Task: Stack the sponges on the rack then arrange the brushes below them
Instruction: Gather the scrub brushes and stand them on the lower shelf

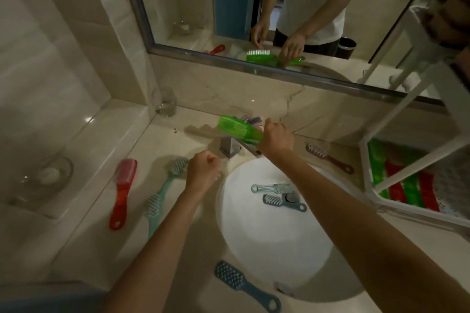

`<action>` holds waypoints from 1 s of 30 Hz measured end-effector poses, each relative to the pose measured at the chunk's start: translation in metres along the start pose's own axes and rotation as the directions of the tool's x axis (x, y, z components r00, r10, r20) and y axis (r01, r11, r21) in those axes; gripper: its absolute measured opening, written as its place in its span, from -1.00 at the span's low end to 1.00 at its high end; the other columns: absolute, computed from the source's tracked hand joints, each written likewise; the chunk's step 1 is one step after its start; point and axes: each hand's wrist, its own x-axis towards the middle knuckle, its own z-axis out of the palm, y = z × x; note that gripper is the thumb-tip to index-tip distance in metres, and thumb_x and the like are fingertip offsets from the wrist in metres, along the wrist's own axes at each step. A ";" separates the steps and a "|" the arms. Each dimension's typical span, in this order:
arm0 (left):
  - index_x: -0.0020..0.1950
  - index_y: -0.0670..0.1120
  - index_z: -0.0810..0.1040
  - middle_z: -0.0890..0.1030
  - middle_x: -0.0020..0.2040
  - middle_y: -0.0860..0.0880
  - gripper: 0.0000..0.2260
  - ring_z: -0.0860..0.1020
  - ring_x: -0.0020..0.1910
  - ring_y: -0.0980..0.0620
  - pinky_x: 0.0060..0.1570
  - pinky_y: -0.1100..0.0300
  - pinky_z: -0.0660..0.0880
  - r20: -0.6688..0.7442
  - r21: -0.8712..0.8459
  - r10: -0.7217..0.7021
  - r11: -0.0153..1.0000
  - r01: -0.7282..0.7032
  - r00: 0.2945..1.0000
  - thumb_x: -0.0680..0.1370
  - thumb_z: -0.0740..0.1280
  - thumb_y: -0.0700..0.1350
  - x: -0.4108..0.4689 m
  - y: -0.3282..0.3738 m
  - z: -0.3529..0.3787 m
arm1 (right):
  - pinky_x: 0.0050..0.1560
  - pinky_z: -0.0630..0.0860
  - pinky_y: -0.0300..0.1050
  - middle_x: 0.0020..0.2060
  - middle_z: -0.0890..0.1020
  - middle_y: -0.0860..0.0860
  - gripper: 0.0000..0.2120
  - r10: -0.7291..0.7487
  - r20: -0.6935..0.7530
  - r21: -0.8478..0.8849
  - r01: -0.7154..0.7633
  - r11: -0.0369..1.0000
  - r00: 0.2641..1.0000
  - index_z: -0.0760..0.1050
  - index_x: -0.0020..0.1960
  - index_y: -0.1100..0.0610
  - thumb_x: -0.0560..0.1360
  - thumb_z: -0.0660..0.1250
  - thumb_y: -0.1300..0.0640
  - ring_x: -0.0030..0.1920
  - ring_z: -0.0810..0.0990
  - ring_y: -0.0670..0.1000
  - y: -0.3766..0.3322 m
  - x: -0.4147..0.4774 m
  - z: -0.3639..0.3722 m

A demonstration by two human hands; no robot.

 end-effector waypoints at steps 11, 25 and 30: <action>-0.10 -0.27 0.60 0.63 -0.06 -0.30 -0.80 0.58 -0.04 -0.21 -0.12 0.10 0.42 -0.288 0.202 -0.067 0.971 0.129 0.955 0.49 0.21 -0.21 0.007 -0.069 -0.083 | -0.02 0.48 0.00 -0.01 0.63 0.23 -0.70 -0.145 0.022 0.311 0.131 0.941 0.989 0.49 0.11 0.22 0.41 0.36 0.12 0.07 0.56 0.23 -0.087 -0.057 0.035; 0.43 -0.27 0.20 0.27 0.43 -0.27 -0.43 0.25 0.42 -0.24 0.36 -0.05 0.25 -0.333 0.515 -0.199 0.780 0.354 0.922 0.48 0.33 -0.23 0.032 -0.154 -0.141 | 0.00 0.47 -0.07 -0.02 0.64 0.20 -0.76 -0.127 0.233 0.346 0.039 0.937 0.964 0.53 0.05 0.23 0.44 0.34 0.13 0.02 0.58 0.22 -0.142 -0.085 0.103; 0.39 -0.28 0.26 0.41 0.33 -0.29 -0.53 0.43 0.28 -0.28 0.23 -0.08 0.38 -0.350 0.463 -0.182 0.819 0.338 0.919 0.51 0.29 -0.26 0.036 -0.156 -0.141 | -0.02 0.47 -0.05 -0.04 0.65 0.19 -0.79 -0.098 0.209 0.333 0.024 0.943 0.973 0.52 0.03 0.22 0.45 0.32 0.13 0.00 0.59 0.21 -0.133 -0.085 0.107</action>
